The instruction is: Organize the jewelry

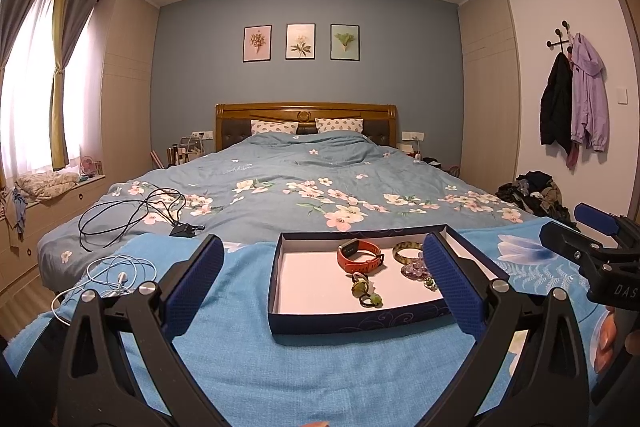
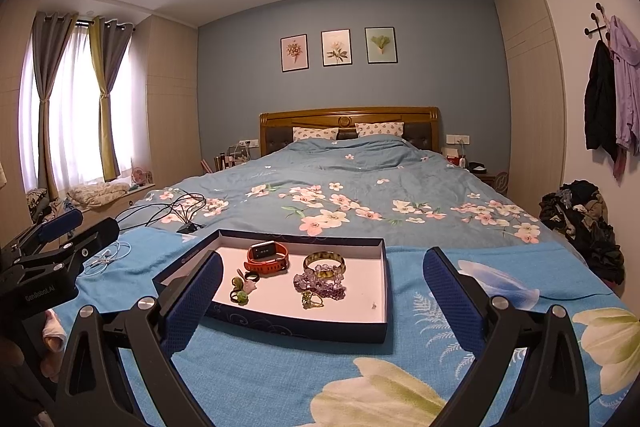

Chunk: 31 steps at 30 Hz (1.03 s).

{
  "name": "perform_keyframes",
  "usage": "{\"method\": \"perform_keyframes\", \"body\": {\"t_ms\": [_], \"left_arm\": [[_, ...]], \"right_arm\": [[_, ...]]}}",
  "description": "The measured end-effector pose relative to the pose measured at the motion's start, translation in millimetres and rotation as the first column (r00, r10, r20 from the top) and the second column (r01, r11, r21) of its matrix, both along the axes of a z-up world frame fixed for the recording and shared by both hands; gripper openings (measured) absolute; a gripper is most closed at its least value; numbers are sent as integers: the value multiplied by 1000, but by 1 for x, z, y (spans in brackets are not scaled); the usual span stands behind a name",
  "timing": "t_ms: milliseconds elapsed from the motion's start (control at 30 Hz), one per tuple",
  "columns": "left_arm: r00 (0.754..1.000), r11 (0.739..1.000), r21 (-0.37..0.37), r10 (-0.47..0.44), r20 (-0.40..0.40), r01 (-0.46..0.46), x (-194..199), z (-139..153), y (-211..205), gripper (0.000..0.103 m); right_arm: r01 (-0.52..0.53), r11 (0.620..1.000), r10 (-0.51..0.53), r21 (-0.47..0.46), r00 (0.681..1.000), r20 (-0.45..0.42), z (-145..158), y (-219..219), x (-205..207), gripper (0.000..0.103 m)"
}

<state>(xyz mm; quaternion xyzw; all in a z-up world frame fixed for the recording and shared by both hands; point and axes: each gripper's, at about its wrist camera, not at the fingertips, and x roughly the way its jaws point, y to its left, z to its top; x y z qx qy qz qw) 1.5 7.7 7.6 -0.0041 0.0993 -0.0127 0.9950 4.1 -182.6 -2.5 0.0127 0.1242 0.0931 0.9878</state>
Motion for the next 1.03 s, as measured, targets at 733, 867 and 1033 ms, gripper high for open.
{"method": "perform_keyframes", "body": {"t_ms": [733,867,1033], "left_arm": [[1000,1000,-11,-9,10,9,1,-4,-2,98],[999,1000,-23,-12,-32,11,9,-7,2,98],[991,999,-35,-1,-134,-4,26,-16,22,98]], "right_arm": [[-3,1000,3,-5,1000,-10,-2,1,1,97],[-10,999,9,-31,999,-45,-5,-3,9,97],[13,993,-49,-114,949,-310,-33,-44,50,97]]}}
